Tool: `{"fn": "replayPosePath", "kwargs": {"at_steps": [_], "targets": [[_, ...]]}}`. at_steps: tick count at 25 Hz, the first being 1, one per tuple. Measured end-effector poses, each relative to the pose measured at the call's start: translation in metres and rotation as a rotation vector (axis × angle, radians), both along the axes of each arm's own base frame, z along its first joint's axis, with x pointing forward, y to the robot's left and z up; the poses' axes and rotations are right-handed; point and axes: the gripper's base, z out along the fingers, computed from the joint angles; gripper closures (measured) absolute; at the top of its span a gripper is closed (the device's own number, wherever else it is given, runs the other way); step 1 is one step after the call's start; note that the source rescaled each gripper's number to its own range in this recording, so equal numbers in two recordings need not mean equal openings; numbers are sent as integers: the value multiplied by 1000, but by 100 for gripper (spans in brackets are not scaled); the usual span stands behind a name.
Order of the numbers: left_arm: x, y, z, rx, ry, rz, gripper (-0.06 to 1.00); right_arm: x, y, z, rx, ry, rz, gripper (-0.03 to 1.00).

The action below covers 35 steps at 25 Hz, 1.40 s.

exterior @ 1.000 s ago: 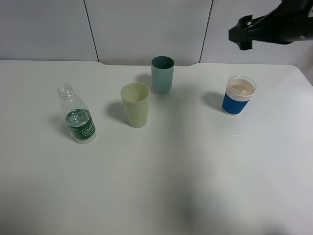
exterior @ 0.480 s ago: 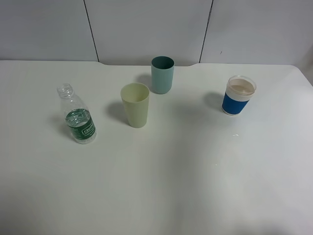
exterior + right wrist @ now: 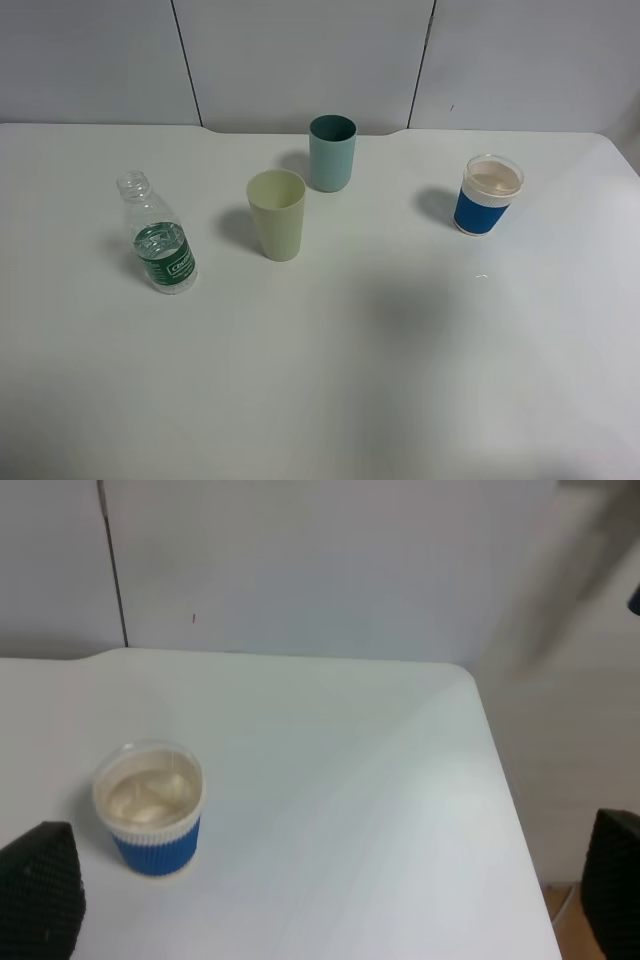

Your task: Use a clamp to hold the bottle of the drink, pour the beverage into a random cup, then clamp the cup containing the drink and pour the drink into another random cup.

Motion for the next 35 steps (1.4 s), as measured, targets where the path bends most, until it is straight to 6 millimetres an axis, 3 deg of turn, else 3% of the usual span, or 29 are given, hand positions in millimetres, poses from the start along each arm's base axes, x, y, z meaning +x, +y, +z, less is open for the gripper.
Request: {"fn": "replayPosePath", "kwargs": {"at_steps": [5,9,11,15,18,21,28,35], "targets": [[0,0,0,0,0,0,-6,-46,-3,0,5,-21,-22,-3],[0,0,0,0,0,0,-6,-66,-5,-4,2,-65,-30,-3],[0,0,0,0,0,0,-6,-91,-6,-28,9,-101,-31,-3],[0,0,0,0,0,0,-6,-110,-5,-58,32,-117,-22,-3],[0,0,0,0,0,0,-6,-115,-5,-78,47,-15,-26,-3],[0,0,0,0,0,0,-6,-115,-4,-81,51,15,-27,-3],[0,0,0,0,0,0,-6,-101,2,-108,98,115,24,-3],[0,0,0,0,1,0,-6,-100,5,-110,118,115,44,-3]]}}
